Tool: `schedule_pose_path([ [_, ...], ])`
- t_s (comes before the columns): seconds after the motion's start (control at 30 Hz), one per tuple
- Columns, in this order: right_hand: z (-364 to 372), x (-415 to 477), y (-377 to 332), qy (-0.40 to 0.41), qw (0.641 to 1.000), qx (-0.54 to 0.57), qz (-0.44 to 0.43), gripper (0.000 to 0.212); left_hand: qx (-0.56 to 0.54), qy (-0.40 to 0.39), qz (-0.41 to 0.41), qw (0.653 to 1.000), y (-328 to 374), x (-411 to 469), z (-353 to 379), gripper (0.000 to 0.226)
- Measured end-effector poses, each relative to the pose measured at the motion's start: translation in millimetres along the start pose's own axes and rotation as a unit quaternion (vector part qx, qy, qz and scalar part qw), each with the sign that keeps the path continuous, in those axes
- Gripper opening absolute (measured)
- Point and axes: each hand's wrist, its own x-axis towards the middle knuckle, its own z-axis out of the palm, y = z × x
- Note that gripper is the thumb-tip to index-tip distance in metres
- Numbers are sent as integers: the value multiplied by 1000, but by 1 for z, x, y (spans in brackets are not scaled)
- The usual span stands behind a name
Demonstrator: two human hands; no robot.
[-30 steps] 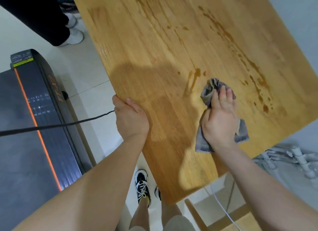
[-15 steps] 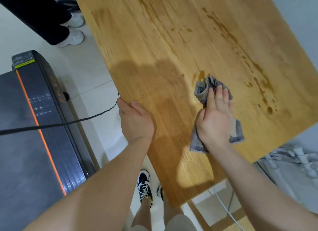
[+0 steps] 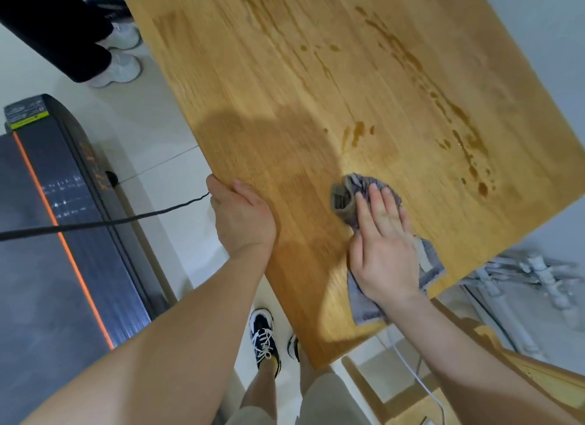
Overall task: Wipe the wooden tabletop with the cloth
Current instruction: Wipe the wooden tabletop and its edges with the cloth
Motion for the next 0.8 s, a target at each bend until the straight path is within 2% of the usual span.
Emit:
schedule_pose_path([
  [0.07,9,-2,-26,27,1000,11,4,53,1,0,-2,1000,-2,1,-1,41],
  [0.17,19,-18,-56,11,990,3,-139,52,-6,0,3,1000,-2,1,-3,42],
  [0.3,10,21,-38,-36,961,4,-275,54,-10,-2,5,1000,1,-2,0,44],
  [0.37,10,66,-43,-28,969,7,-247,55,-13,-4,-4,1000,1,-2,-1,44],
  [0.43,12,100,-66,-13,987,9,-161,58,-13,-11,-15,1000,2,-3,-4,45],
  [0.47,14,102,-78,-7,989,9,-145,59,-12,-12,-18,1000,3,-4,-6,44],
  [0.5,17,96,-86,-11,987,8,-161,58,-13,-9,-16,1000,4,-4,-6,42],
  [0.57,17,68,-78,-45,965,-1,-259,55,-14,4,-10,1000,5,-4,-6,42],
  [0.67,6,54,-26,-65,936,5,-346,53,-23,11,-12,1000,4,-5,0,44],
  [0.73,2,71,1,-52,951,10,-306,54,-32,7,-20,999,4,-6,0,43],
  [0.8,1,93,2,-28,976,7,-215,55,-43,6,-22,999,4,-7,-4,38],
])
